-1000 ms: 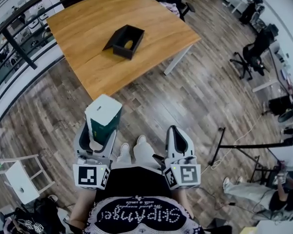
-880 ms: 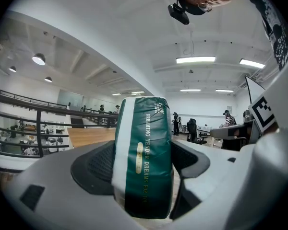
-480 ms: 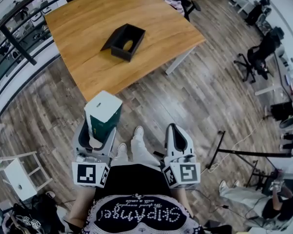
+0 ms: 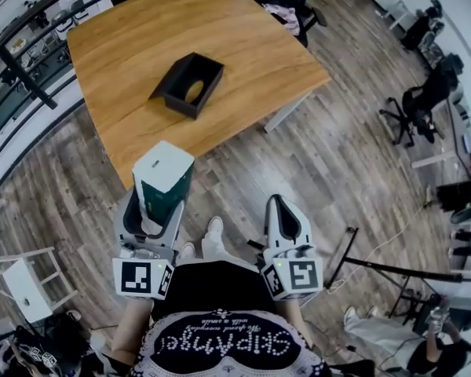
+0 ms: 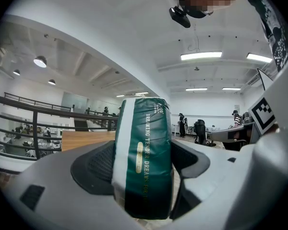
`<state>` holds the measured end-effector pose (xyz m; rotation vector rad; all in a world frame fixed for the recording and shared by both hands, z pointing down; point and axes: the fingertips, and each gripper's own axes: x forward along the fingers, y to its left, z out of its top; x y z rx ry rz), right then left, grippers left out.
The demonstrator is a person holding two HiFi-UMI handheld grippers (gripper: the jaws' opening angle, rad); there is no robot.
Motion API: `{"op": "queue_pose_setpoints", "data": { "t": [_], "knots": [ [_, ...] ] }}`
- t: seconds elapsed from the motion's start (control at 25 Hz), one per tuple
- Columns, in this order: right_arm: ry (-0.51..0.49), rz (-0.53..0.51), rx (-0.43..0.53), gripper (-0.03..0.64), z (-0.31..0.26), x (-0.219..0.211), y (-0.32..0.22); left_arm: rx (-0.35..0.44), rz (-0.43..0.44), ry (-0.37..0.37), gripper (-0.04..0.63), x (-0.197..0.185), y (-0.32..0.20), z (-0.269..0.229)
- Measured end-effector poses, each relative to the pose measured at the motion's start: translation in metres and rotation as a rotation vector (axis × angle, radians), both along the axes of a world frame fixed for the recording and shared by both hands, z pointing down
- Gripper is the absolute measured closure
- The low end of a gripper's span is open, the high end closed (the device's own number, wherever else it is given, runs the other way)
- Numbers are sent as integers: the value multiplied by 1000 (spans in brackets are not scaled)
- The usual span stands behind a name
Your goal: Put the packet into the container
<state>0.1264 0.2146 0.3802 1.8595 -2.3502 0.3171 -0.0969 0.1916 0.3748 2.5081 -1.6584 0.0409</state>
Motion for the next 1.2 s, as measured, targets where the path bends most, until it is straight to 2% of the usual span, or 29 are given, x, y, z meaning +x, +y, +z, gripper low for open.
{"op": "queue_pose_setpoints", "data": {
  "t": [0.56, 1.2],
  "knots": [
    [-14, -41, 7, 583, 4, 57, -45, 35, -91, -5, 219, 36, -40, -5],
    [-48, -20, -9, 582, 8, 74, -48, 32, -100, -24, 219, 46, -47, -9]
  ]
}}
